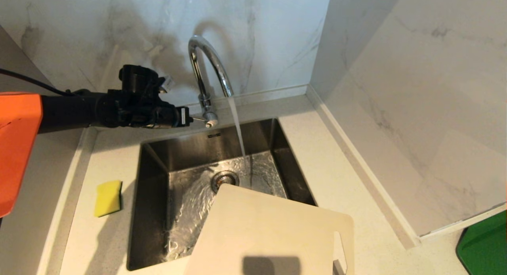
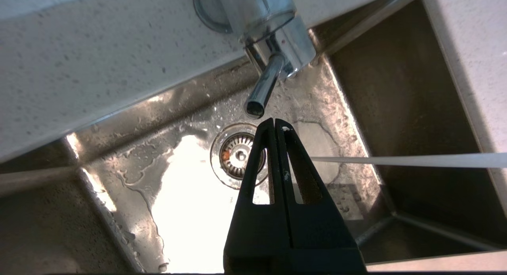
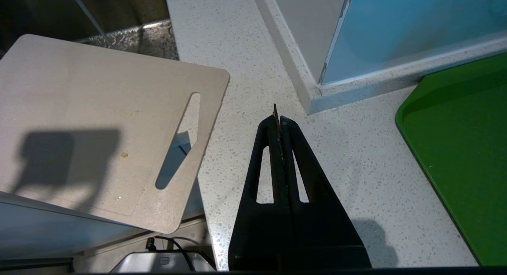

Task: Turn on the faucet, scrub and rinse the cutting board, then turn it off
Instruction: Turn off the tap

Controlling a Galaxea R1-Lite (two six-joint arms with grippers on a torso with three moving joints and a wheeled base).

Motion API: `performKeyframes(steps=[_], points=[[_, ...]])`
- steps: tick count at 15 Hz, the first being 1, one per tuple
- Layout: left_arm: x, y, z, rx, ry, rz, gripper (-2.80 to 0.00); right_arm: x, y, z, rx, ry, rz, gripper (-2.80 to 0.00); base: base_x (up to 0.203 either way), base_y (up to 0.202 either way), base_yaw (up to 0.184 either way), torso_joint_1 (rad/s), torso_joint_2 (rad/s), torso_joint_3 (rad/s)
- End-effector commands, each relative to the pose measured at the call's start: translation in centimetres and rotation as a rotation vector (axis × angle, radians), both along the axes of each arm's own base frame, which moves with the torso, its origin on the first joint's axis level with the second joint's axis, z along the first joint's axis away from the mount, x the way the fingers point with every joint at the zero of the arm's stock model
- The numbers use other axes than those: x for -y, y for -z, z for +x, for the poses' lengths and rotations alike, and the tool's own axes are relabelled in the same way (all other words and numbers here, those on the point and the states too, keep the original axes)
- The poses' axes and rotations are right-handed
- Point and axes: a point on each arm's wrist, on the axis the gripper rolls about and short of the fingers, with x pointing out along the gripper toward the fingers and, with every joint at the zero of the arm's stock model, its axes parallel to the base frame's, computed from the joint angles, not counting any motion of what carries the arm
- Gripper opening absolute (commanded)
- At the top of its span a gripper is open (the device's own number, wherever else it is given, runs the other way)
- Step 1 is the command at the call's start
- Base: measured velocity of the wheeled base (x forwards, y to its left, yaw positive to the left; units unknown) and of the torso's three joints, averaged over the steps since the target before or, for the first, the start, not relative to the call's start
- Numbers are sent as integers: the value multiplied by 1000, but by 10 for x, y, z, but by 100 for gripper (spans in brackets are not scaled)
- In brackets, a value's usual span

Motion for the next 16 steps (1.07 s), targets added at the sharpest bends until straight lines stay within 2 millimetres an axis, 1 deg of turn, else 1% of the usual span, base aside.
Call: performKeyframes(steps=[1, 5, 11, 16], points=[[0, 6, 4, -9, -2, 1, -280, 0, 0, 0, -1, 0, 0, -280, 0, 0, 0, 0, 0, 0], [0, 8, 5, 0, -1, 7, -280, 0, 0, 0, -1, 0, 0, -280, 0, 0, 0, 0, 0, 0], [1, 0, 12, 128, 9, 10, -280, 0, 0, 0, -1, 0, 0, -280, 0, 0, 0, 0, 0, 0], [1, 0, 14, 158, 2, 37, -280, 0, 0, 0, -1, 0, 0, -280, 0, 0, 0, 0, 0, 0]])
